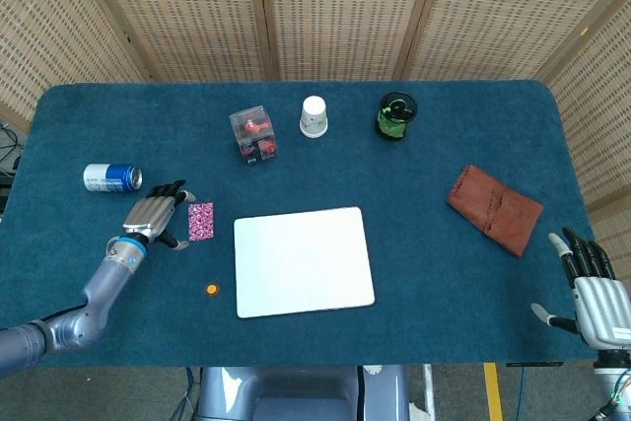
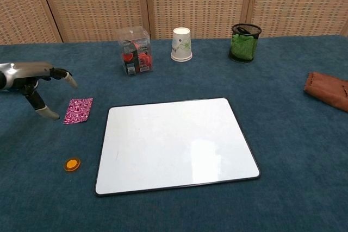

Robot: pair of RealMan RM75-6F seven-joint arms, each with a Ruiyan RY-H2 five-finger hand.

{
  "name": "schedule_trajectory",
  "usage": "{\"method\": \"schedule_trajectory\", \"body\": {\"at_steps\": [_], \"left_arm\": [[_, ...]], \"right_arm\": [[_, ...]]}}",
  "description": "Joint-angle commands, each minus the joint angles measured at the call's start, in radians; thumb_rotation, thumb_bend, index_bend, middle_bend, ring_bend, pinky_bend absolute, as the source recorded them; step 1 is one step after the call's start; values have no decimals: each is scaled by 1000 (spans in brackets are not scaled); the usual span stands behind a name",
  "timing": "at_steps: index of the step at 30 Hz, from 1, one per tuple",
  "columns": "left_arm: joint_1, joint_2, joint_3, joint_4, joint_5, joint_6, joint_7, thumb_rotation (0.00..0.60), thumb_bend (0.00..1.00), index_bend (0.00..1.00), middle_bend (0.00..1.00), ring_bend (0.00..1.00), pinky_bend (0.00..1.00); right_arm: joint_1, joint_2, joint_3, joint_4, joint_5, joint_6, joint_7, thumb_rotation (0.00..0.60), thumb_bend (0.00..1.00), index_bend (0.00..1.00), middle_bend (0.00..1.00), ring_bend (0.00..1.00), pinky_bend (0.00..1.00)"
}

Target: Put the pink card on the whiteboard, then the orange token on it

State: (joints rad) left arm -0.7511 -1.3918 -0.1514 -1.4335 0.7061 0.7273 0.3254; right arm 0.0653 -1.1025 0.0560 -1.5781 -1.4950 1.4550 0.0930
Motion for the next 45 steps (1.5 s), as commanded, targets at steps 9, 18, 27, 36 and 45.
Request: {"method": "schedule_trajectory", "body": {"at_steps": [9, 18, 27, 36, 45], "left_arm": [[-97, -61, 24, 21, -209, 55, 121, 600, 0, 203, 0, 0, 0], [-129, -95, 39, 40, -290, 106, 188, 600, 0, 209, 0, 0, 0], [-143, -124, 46, 68, -321, 102, 210, 600, 0, 233, 0, 0, 0], [-151, -146, 45, 97, -343, 102, 223, 600, 0, 233, 0, 0, 0], [-155, -156, 48, 108, -355, 98, 235, 600, 0, 233, 0, 0, 0]], "right_arm": [[1, 5, -2, -5, 3, -6, 1, 600, 182, 0, 0, 0, 0], [3, 9, -5, -6, 2, -12, 11, 600, 182, 0, 0, 0, 0], [3, 11, -6, -7, 1, -13, 16, 600, 182, 0, 0, 0, 0], [4, 14, -7, -8, 1, -16, 23, 600, 181, 0, 0, 0, 0], [5, 16, -9, -8, 0, -18, 26, 600, 182, 0, 0, 0, 0]]}}
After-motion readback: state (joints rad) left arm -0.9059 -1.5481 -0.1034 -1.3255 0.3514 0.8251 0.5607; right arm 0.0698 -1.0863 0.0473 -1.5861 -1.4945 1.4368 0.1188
